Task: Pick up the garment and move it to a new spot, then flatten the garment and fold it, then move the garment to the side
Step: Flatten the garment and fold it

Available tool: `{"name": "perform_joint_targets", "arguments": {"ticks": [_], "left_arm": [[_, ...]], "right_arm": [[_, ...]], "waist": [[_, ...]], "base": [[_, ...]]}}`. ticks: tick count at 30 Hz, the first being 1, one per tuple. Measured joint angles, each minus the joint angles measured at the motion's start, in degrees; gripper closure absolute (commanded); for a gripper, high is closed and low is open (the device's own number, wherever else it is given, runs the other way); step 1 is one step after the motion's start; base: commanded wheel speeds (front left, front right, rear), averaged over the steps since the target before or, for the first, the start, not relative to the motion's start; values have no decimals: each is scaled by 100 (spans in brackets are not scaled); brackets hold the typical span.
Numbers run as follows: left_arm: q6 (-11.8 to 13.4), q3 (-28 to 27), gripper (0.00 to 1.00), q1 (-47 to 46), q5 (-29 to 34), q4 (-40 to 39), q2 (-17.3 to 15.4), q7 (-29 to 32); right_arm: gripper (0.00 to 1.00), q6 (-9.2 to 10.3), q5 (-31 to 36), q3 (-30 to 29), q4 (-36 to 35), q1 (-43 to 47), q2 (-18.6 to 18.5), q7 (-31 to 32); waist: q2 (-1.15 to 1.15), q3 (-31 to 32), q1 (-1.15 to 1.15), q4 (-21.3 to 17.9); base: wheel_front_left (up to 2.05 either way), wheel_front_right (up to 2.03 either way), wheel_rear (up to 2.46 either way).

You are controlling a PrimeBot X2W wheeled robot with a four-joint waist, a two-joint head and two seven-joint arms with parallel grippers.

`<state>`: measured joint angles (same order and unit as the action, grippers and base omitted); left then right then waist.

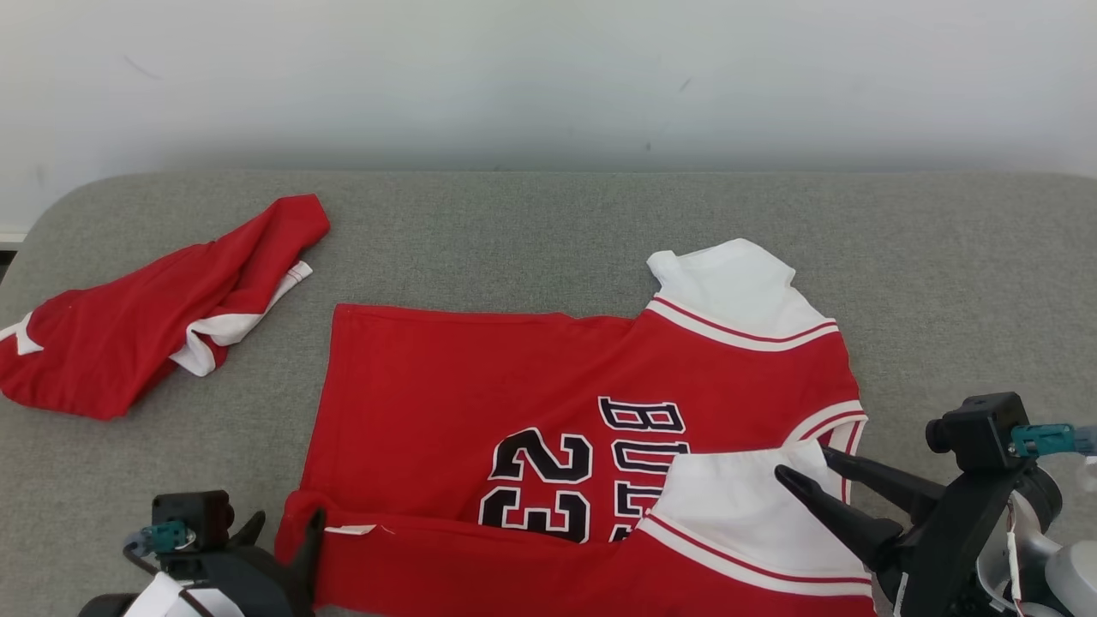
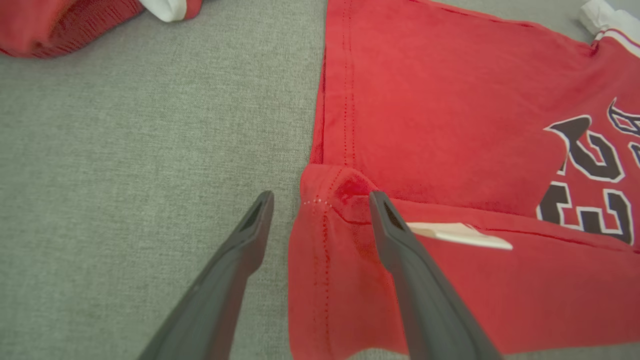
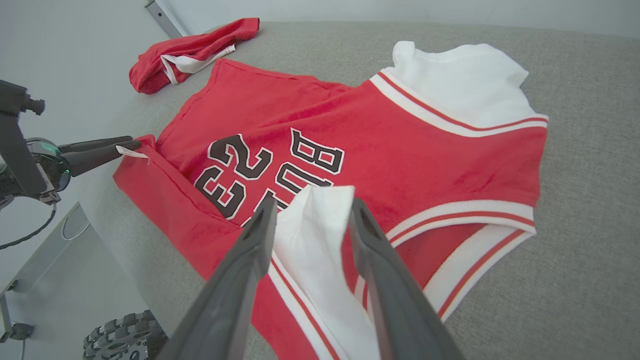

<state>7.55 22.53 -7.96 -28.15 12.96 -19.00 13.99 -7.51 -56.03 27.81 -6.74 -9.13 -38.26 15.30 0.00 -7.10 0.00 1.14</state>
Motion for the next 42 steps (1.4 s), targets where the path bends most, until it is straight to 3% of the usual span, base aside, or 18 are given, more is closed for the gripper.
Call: {"name": "perform_joint_targets", "arguments": {"ticks": [9, 16, 25, 32, 39, 42], "left_arm": [[103, -93, 0, -38, 82, -21, -24, -315], [141, -101, 0, 132, 183, -323, -201, -597], [138, 56, 0, 630, 205, -728, -457, -245], [270, 89, 0, 1023, 164, -1018, -572, -38], [341, 213, 0, 1159, 158, -1014, -520, -14], [302, 249, 0, 1092, 196, -862, -500, -75]], "right_arm": [[0, 0, 287, 207, 288, -328, 26, -558], [0, 1, 650, -120, 525, -226, 171, -815], [0, 1, 879, -1232, 270, 1021, 497, -3], [0, 1, 1410, -2045, -403, 1947, 1195, 689], [0, 1, 1863, -2298, -769, 2559, 1808, 1277], [0, 1, 2146, -2385, -744, 2607, 1911, 1341]], "waist": [[0, 44, 0, 41], [0, 124, 0, 54], [0, 173, 0, 77], [0, 179, 0, 27], [0, 155, 0, 39], [0, 142, 0, 35]], "base": [[0, 0, 0], [0, 0, 0], [0, 0, 0], [0, 0, 0], [0, 0, 0], [0, 0, 0]]}}
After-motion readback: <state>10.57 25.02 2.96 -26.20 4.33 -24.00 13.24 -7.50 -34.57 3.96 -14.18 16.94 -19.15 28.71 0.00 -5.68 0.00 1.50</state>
